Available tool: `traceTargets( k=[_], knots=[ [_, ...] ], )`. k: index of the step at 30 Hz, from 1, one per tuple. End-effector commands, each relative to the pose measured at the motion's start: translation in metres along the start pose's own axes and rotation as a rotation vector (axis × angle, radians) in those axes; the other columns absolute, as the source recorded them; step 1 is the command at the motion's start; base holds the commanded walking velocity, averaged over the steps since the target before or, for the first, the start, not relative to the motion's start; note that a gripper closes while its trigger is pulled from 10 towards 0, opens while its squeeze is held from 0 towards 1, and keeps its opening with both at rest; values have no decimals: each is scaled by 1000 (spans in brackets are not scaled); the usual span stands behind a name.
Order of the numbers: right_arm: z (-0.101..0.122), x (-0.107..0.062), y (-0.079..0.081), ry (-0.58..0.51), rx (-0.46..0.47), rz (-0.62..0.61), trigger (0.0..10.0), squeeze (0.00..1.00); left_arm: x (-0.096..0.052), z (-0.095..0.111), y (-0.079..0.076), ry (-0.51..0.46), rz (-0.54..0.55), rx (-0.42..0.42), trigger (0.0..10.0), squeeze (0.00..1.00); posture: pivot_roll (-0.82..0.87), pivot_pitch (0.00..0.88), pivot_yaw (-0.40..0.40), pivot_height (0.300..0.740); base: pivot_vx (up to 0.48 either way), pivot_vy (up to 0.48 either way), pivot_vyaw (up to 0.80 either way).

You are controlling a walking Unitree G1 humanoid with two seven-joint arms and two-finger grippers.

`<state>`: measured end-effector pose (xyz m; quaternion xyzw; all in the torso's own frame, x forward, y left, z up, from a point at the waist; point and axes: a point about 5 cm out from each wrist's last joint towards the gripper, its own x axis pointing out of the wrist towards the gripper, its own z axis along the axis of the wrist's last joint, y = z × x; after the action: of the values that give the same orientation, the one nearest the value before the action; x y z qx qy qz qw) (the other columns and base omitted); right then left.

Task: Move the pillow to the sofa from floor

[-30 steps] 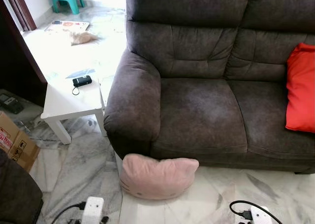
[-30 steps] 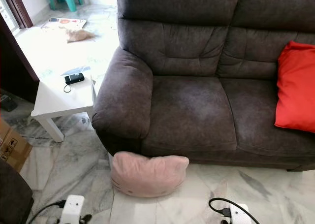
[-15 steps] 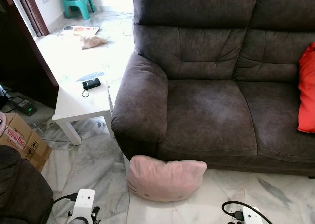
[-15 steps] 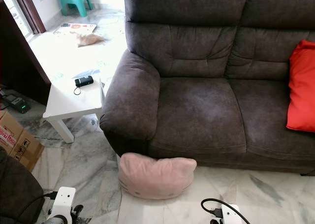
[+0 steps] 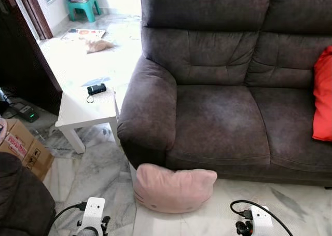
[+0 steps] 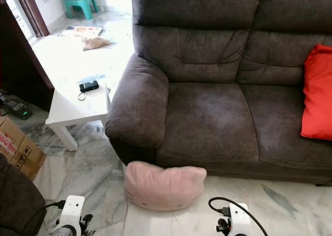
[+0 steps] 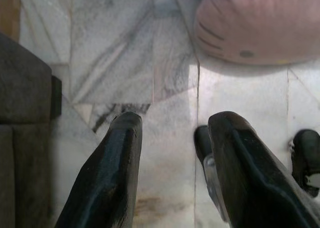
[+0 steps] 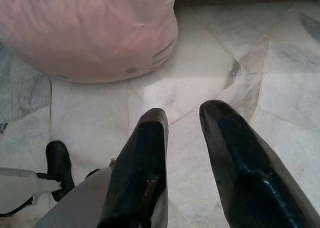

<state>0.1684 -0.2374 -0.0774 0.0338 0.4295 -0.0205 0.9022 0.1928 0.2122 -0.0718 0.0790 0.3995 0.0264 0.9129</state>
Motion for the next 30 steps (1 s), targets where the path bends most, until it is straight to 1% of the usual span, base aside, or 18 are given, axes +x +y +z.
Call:
traceTargets(
  k=[1,3,8,15,18,21,30],
  knots=[
    [-4,-1,-3,15,7,-7,10000,0,-2,-8,-1,36,5,-14,10000,0,12,14,-32,740,0,0,-788],
    [-3,-1,-3,11,8,-6,10000,0,-2,-9,-1,38,3,-13,10000,0,9,16,-32,740,0,0,-738],
    [-3,-2,-3,7,5,-4,10000,0,-3,-13,-3,49,0,-11,10000,0,15,18,-36,740,0,0,0],
    [-3,-2,-3,10,-1,3,10000,0,-3,-13,-1,51,6,-17,10000,0,20,45,-40,740,0,0,0],
    [-3,-2,-3,11,-3,9,10000,0,-3,-14,0,52,8,-17,10000,0,20,48,-40,740,0,0,-631],
    [-3,-2,-3,12,-5,10,10000,0,-3,-14,0,51,7,-16,10000,0,20,53,-40,740,240,0,-688],
    [-2,-1,-2,5,-2,12,10000,0,-3,-13,-4,47,-3,-8,10000,0,18,65,-37,740,255,0,0]
  ],
)
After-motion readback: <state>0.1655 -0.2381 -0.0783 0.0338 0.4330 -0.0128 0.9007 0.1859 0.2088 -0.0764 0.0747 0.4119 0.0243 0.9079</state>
